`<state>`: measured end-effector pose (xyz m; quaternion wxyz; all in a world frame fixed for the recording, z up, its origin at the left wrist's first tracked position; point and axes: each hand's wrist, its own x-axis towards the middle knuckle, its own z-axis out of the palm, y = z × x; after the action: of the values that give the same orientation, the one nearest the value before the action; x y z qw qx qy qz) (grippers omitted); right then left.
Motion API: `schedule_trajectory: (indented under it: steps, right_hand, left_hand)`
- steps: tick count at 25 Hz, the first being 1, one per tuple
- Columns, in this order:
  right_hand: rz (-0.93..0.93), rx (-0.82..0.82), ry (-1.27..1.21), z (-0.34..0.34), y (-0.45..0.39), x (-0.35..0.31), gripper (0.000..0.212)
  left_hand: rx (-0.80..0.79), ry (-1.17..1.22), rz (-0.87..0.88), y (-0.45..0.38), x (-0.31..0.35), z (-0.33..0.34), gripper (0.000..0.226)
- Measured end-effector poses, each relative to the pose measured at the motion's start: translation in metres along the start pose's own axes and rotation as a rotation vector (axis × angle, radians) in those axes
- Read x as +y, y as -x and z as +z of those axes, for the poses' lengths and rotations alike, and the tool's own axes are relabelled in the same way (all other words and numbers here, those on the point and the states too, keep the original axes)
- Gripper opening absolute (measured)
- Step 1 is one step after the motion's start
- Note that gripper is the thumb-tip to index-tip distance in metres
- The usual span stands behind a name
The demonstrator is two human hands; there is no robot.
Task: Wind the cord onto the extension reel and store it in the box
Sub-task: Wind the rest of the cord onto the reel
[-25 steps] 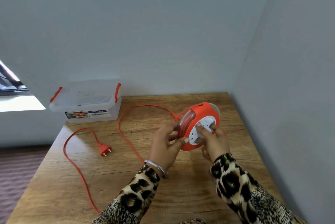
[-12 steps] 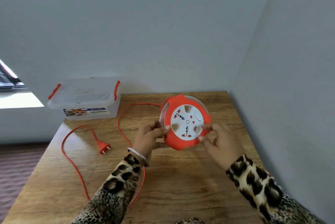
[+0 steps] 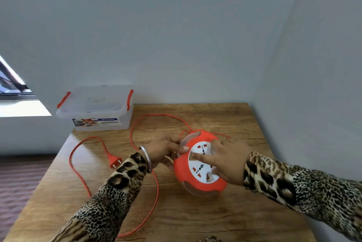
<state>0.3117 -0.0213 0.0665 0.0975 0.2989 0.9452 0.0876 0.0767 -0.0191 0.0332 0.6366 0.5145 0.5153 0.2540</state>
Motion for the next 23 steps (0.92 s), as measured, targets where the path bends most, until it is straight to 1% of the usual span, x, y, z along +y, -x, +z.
schedule_trajectory:
  steps: [2,5,7,10,13,15,16,18,21,23]
  right_hand:
    - [0.001,-0.039,-0.012,0.001,-0.002,-0.002,0.067]
    - [-0.031,-0.002,0.011,0.003,-0.004,-0.011,0.065]
    - [0.027,-0.005,-0.012,0.006,-0.004,-0.015,0.064]
    - [0.128,-0.048,-0.059,0.008,-0.006,-0.008,0.067]
    - [0.144,-0.083,-0.1,0.011,-0.009,0.002,0.067]
    - [0.177,-0.052,-0.12,0.016,-0.009,0.005,0.067]
    - [0.233,-0.012,-0.16,0.019,-0.009,0.008,0.067]
    - [0.406,0.086,-0.3,0.025,-0.009,0.01,0.068]
    - [0.652,0.207,-0.62,0.039,-0.017,0.0,0.071]
    - [0.798,0.273,-0.853,0.051,-0.022,-0.014,0.072]
  left_hand:
    - [0.001,-0.001,-0.012,-0.002,-0.002,-0.001,0.04]
    - [-0.025,-0.045,-0.02,-0.005,-0.001,0.0,0.039]
    - [-0.032,-0.04,-0.013,-0.008,0.001,0.002,0.037]
    - [0.004,0.03,-0.007,-0.01,0.005,0.003,0.03]
    - [0.028,0.066,0.001,-0.009,0.007,0.005,0.021]
    - [0.072,0.076,0.016,-0.01,0.008,0.011,0.018]
    - [0.109,0.078,0.026,-0.011,0.01,0.014,0.018]
    - [0.191,0.085,0.062,-0.013,0.011,0.022,0.02]
    - [0.295,0.049,0.13,-0.014,0.009,0.034,0.022]
    - [0.361,-0.062,0.193,-0.015,0.006,0.039,0.024]
